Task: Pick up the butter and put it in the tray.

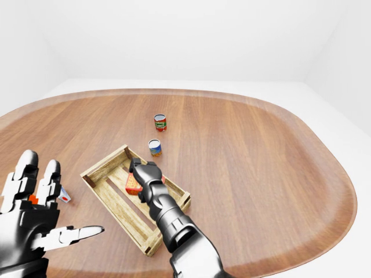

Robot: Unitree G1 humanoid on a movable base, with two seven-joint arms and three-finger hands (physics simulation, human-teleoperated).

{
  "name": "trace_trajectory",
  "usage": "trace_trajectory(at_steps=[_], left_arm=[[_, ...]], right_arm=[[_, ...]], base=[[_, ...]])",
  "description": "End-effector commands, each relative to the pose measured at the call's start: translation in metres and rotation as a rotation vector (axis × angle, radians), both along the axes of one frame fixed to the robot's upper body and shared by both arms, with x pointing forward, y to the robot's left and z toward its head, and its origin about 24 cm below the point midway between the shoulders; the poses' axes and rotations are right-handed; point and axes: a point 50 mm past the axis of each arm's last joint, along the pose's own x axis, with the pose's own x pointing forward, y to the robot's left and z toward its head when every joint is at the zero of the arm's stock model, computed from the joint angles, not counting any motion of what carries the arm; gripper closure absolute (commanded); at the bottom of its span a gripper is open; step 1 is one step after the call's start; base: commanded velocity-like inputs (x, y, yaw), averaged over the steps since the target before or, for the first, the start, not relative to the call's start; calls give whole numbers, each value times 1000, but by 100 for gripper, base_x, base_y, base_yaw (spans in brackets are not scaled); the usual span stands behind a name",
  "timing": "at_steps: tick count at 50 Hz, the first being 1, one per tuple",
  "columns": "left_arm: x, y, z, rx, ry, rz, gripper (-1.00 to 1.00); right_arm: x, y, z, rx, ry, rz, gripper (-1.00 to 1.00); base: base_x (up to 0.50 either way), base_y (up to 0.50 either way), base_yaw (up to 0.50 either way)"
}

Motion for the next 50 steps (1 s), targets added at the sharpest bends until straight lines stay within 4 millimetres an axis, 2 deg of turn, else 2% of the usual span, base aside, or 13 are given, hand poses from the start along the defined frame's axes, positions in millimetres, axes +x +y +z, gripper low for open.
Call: trace_trajectory(at_steps=[1, 26, 43, 44, 45, 50], left_arm=[[1, -1, 0, 3, 2, -2, -100], [0, 0, 0, 2, 1, -1, -100], [0, 1, 0, -2, 3, -1, -100], [0, 0, 0, -1, 3, -2, -100], [0, 0, 0, 0, 3, -2, -100], [0, 1, 0, -1, 3, -1, -100]], right_arm=[[2, -4, -7, -8, 8, -49, 100], [-4, -9, -20, -41, 49, -57, 100], [-3, -8, -18, -44, 40, -52, 100], [-2, -8, -18, -43, 41, -53, -41], [-2, -8, -18, -40, 41, -55, -100], [-2, -9, -18, -34, 46, -62, -100]], base=[[0, 0, 0], [0, 0, 0], [0, 0, 0], [0, 0, 0], [0, 0, 0], [0, 0, 0]])
